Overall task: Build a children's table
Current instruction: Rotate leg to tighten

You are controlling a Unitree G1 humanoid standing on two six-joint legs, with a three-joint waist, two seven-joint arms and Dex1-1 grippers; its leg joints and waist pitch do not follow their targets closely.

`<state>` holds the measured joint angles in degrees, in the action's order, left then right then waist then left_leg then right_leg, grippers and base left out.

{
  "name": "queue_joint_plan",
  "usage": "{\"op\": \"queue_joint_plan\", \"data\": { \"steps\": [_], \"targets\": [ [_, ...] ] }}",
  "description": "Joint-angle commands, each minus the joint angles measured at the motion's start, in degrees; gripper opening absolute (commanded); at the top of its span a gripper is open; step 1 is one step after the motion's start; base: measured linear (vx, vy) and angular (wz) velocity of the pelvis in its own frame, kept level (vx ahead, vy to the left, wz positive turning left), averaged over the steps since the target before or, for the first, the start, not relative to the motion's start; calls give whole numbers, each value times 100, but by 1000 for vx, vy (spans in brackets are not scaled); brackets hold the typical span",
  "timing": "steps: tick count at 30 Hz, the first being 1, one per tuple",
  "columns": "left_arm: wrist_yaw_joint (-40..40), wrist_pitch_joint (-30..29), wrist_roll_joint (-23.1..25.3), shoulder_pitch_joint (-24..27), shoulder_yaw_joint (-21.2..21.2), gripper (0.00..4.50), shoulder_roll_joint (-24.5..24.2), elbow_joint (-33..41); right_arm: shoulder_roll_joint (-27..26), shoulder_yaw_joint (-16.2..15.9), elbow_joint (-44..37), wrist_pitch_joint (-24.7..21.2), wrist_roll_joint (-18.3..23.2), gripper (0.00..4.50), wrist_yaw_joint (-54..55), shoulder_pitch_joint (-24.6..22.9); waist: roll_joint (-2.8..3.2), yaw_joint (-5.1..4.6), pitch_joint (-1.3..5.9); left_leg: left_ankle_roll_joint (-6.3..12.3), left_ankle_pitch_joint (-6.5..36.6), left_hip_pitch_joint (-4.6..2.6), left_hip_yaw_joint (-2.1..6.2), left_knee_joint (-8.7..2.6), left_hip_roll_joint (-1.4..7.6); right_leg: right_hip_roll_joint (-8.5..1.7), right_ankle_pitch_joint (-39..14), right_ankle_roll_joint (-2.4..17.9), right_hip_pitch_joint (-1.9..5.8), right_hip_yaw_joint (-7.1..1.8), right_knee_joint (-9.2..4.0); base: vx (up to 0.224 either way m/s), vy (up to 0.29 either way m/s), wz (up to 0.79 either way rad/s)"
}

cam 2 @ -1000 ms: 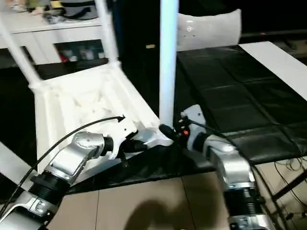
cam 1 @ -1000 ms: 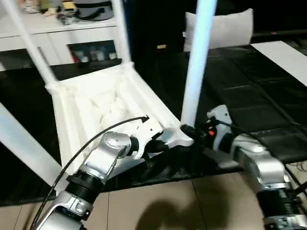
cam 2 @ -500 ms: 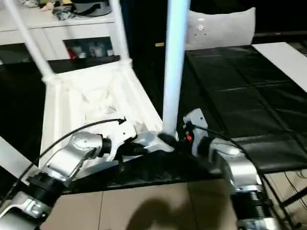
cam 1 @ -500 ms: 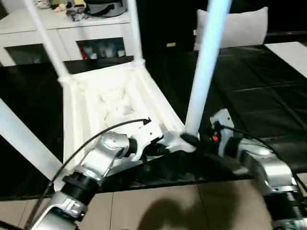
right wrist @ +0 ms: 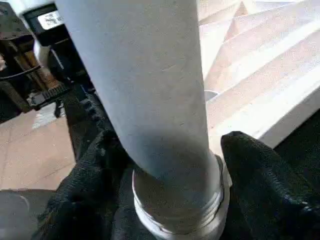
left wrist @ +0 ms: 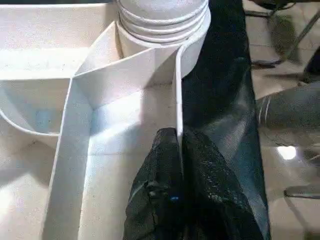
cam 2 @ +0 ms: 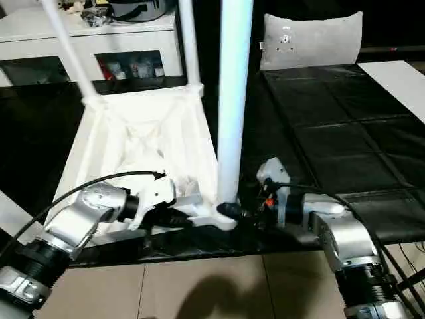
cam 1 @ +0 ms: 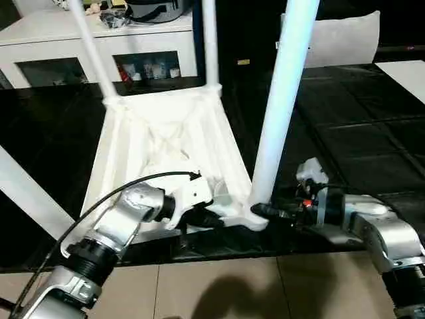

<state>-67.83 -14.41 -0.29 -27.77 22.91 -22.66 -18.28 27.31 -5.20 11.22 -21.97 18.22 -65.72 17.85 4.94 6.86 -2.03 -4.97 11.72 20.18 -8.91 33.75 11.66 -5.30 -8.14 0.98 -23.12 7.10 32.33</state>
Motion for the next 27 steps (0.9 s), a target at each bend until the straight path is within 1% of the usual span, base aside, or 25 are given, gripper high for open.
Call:
{"op": "queue_joint_plan", "data": {
  "steps": [1, 2, 4, 5, 6, 8, 9, 11, 18, 19, 20, 21, 22, 23, 24, 25, 26, 27],
  "targets": [
    [-211, 45, 29, -59, 230, 0, -47, 98, 38, -82, -59, -5, 76, 306, -146, 42, -79, -2, 360, 472, 915, 33, -21, -375, 128, -315, -1991, 865, 340, -262, -343, 0, 0, 0],
    [-221, 53, 34, -62, 225, 0, -49, 89, 54, -103, -53, -35, 100, 288, -212, 46, -87, -4, 359, 469, 931, 35, -21, -373, 126, -311, -2003, 852, 341, -260, -345, 0, 0, 0],
    [-234, 52, 37, -64, 220, 0, -50, 83, 82, -129, -58, -76, 129, 277, -306, 45, -97, -1, 362, 467, 887, 37, -22, -371, 120, -314, -2009, 834, 345, -262, -346, 0, 0, 0],
    [-235, 50, 35, -65, 219, 0, -51, 81, 88, -132, -60, -88, 137, 257, -331, 45, -96, 5, 365, 475, 866, 37, -24, -366, 118, -313, -2013, 830, 345, -262, -343, 0, 0, 0],
    [-237, 48, 29, -65, 221, 0, -54, 80, 91, -134, -55, -92, 139, 247, -340, 46, -94, 13, 367, 485, 832, 36, -26, -363, 118, -312, -2004, 830, 341, -264, -343, 0, 0, 0],
    [-238, 45, 34, -63, 216, 0, -50, 71, 93, -143, -46, -118, 151, 233, -357, 51, -92, 20, 368, 489, 808, 37, -25, -363, 123, -312, -1986, 838, 338, -263, -340, 0, 0, 0],
    [-236, 42, 37, -61, 214, 0, -47, 70, 92, -145, -48, -125, 154, 233, -362, 50, -90, 25, 361, 483, 837, 33, -27, -366, 126, -310, -2019, 834, 333, -262, -348, 0, 0, 0],
    [-234, 38, 37, -58, 213, 0, -44, 71, 94, -150, -47, -128, 162, 210, -373, 50, -90, 34, 364, 470, 858, 29, -27, -366, 124, -311, -2053, 822, 332, -262, -349, 0, 0, 0],
    [-117, -97, 37, -47, 184, 0, 31, 96, 26, -197, -94, -104, 102, 198, -269, -27, -95, 37, 364, 463, 853, 33, -27, -363, 119, -310, -2078, 799, 333, -260, -349, 0, 0, 0],
    [99, -211, 47, -59, 125, 0, 157, 64, -136, -167, -165, -134, 38, 198, 80, -63, -102, 22, 346, 444, 917, 35, -39, -367, 112, -310, -2208, 772, 322, -264, -372, 0, 0, 0],
    [179, -260, 46, -62, 100, 0, 205, 60, -203, -155, -189, -156, 7, 198, 236, -72, -95, 37, 347, 420, 939, 24, -28, -368, 105, -315, -2278, 743, 326, -252, -377, 0, 0, 0],
    [349, -369, 32, -74, 39, 0, 313, 50, -326, -137, -164, -178, -98, 197, 554, -62, -93, 4, 324, 364, 1011, 28, -27, -385, 102, -308, -2451, 681, 318, -255, -397, 0, 0, 0],
    [453, -439, 21, -83, 1, 0, 380, 45, -400, -126, -137, -191, -170, 196, 755, -50, -96, -11, 320, 339, 1085, 22, -32, -382, 86, -302, -2574, 644, 309, -244, -414, 0, 0, 0],
    [615, -551, -12, -83, -59, 0, 502, 70, -546, -97, -67, -260, -264, 195, 1098, -18, -88, -46, 297, 282, 1250, 10, -28, -383, 62, -303, -2889, 535, 299, -222, -459, 0, 0, 0],
    [721, -627, -35, -80, -97, 0, 583, 93, -646, -76, -21, -313, -323, 195, 1328, 3, -82, -94, 282, 232, 1370, -4, -26, -379, 41, -294, -3136, 437, 287, -197, -495, 0, 0, 0],
    [927, -746, -44, -97, -163, 0, 721, 72, -795, -29, 21, -397, -381, 195, 1646, 33, -95, -152, 275, 194, 1437, 13, -18, -376, 15, -281, -3304, 317, 292, -167, -530, 0, 0, 0],
    [1215, -877, -38, -121, -244, 0, 911, 23, -1011, 42, 75, -543, -465, 193, 2108, 79, -98, -178, 277, 181, 1478, 3, -12, -371, 6, -284, -3375, 268, 288, -150, -545, 0, 0, 0],
    [1403, -922, -8, -139, -285, 0, 1014, -31, -1116, 62, 104, -597, -535, 193, 2348, 105, -85, -246, 266, 178, 1545, 9, -6, -360, -16, -268, -3504, 178, 279, -120, -581, 0, 0, 0]
  ]
}}
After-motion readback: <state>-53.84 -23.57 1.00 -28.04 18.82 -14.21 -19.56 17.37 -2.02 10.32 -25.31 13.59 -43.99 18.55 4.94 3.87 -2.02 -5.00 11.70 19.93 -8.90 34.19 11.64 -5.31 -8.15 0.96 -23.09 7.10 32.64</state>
